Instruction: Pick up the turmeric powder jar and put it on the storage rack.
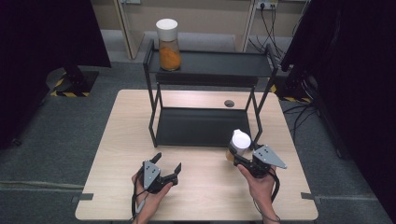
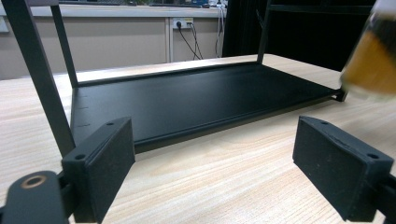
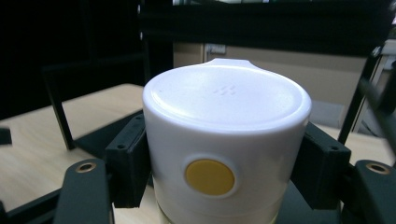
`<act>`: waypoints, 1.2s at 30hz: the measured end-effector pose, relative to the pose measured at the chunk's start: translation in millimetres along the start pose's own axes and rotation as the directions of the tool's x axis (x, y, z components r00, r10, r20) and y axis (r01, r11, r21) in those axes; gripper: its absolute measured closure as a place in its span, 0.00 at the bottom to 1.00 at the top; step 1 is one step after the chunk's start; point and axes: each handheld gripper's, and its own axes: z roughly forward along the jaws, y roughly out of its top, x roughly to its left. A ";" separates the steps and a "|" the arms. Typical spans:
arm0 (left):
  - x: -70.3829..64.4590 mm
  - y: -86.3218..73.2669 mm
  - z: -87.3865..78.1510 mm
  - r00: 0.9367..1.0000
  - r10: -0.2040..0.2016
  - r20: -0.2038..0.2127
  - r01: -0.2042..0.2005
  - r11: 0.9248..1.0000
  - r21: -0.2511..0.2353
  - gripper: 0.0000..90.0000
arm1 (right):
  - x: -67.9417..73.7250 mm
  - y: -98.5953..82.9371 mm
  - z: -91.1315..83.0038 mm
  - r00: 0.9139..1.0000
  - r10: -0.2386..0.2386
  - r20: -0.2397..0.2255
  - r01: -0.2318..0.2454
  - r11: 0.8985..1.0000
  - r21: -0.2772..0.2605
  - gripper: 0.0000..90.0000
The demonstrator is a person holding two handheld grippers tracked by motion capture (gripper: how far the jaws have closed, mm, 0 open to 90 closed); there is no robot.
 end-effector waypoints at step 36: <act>-1.2 -0.3 -0.1 1.000 0.004 -0.005 -0.004 1.000 -0.002 0.14 | -17.8 85.8 -10.7 0.998 -0.028 0.050 0.039 0.974 -0.225 0.34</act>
